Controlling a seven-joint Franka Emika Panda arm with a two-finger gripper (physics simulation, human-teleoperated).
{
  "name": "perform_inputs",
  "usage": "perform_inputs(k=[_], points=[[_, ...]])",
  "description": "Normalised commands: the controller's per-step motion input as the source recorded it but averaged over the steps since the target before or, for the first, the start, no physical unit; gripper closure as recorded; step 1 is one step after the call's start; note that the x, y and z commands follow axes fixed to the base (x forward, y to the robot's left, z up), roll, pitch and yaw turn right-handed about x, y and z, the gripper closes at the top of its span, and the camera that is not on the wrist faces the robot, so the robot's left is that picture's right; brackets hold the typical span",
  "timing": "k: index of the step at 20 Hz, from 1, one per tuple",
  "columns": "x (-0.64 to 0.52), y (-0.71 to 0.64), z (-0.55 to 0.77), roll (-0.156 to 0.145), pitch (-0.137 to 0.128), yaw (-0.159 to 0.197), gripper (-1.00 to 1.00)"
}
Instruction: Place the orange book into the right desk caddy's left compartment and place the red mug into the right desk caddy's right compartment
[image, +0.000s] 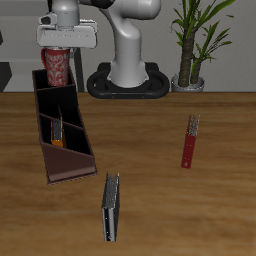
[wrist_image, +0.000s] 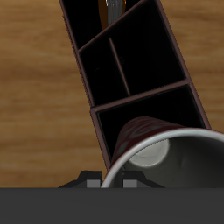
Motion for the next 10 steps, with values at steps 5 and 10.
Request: perform_inputs(k=[5,10], points=[[0.02,-0.02,-0.05,0.031,0.021,-0.014,1.00],[0.05,-0.15,0.05,0.015,0.031,0.001,1.00]])
